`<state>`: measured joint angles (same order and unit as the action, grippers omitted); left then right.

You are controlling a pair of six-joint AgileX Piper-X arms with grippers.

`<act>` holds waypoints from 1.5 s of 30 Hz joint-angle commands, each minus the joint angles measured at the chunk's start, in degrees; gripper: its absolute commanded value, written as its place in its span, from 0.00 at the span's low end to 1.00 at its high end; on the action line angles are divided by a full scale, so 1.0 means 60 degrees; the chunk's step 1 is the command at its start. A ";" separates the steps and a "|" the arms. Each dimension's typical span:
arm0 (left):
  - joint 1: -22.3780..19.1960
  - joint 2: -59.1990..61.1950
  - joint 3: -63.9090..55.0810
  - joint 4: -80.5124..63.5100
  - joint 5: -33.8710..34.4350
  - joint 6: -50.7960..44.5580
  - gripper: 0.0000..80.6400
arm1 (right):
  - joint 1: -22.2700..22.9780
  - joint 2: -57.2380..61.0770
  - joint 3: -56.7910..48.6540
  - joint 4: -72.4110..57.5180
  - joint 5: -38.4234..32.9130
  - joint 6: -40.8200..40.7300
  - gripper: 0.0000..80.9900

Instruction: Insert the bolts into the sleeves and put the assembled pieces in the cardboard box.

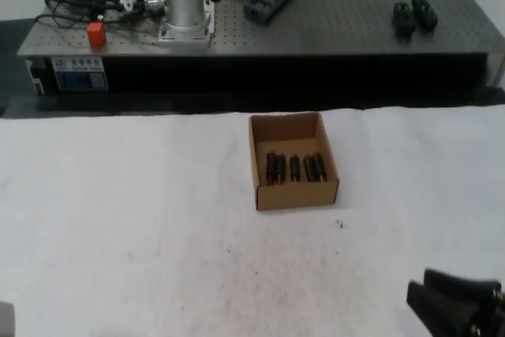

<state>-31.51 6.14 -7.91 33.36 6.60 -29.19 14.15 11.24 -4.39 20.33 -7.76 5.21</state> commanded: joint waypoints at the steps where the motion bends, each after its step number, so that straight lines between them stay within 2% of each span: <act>1: 0.0028 -0.0069 0.0086 -0.0091 0.0227 0.0410 0.01 | -0.0055 -0.0428 0.0149 0.0065 0.0275 0.0066 0.30; 5: 0.0028 -0.0069 0.0169 -0.0162 0.0233 0.0409 0.01 | -0.0055 -0.0739 0.0243 -0.0207 0.1420 0.0369 0.30; 10: 0.0028 -0.0069 0.0657 -0.0405 0.0219 0.0374 0.01 | -0.0055 -0.0735 0.0383 -0.0022 0.1185 0.0706 0.30; 15: 0.0028 -0.0069 0.1123 -0.1077 0.0230 0.0374 0.01 | -0.0055 -0.0735 0.0732 -0.1602 0.1184 0.0743 0.30; 23: 0.0028 -0.0069 0.1270 -0.1102 0.0258 0.0374 0.01 | -0.0055 -0.0735 0.0732 -0.1504 0.1196 0.0411 0.30; 31: 0.0028 -0.0069 0.1270 -0.0577 0.0288 0.0301 0.01 | -0.0055 -0.0735 0.0732 -0.0905 0.1191 0.1748 0.30; 40: 0.0028 -0.0069 0.1270 -0.0361 0.0261 0.0320 0.01 | -0.0055 -0.0735 0.0732 0.1141 0.1191 0.1775 0.30; 45: 0.0028 -0.0069 0.1270 0.0231 0.0261 0.0104 0.01 | -0.0055 -0.0735 0.0732 0.1420 0.1191 0.1775 0.30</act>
<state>-31.51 6.14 -0.22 32.26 8.20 -27.71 14.15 7.33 0.68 28.14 -0.50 15.53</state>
